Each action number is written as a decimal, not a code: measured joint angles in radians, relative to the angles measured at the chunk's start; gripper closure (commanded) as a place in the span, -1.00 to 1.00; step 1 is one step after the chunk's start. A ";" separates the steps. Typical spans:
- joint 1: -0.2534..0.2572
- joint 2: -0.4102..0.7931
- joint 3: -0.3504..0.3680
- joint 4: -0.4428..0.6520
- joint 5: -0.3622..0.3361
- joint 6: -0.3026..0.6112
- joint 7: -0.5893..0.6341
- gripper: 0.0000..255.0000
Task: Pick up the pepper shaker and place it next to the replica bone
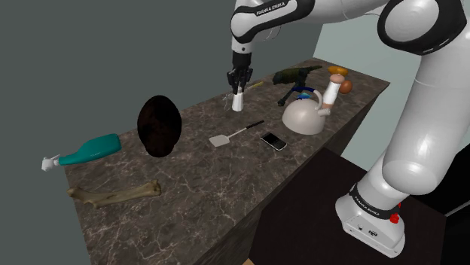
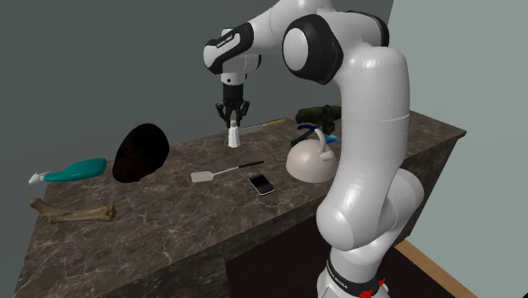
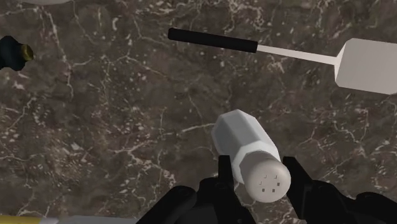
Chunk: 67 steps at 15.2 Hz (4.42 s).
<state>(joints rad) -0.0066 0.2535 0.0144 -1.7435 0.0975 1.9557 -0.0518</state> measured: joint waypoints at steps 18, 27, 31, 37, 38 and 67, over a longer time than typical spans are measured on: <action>-0.002 -0.030 -0.001 0.202 -0.006 -0.232 0.019 1.00; 0.034 -0.089 0.023 0.189 -0.007 -0.271 0.082 1.00; 0.079 -0.152 0.057 0.105 -0.005 -0.244 0.160 1.00; 0.152 -0.211 0.120 0.025 -0.001 -0.209 0.291 1.00; 0.161 -0.216 0.128 0.017 0.000 -0.204 0.308 1.00; 0.555 0.000 0.440 0.279 -0.123 -0.207 1.020 1.00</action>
<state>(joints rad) 0.5482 0.2538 0.4544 -1.4641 -0.0257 1.7483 0.9684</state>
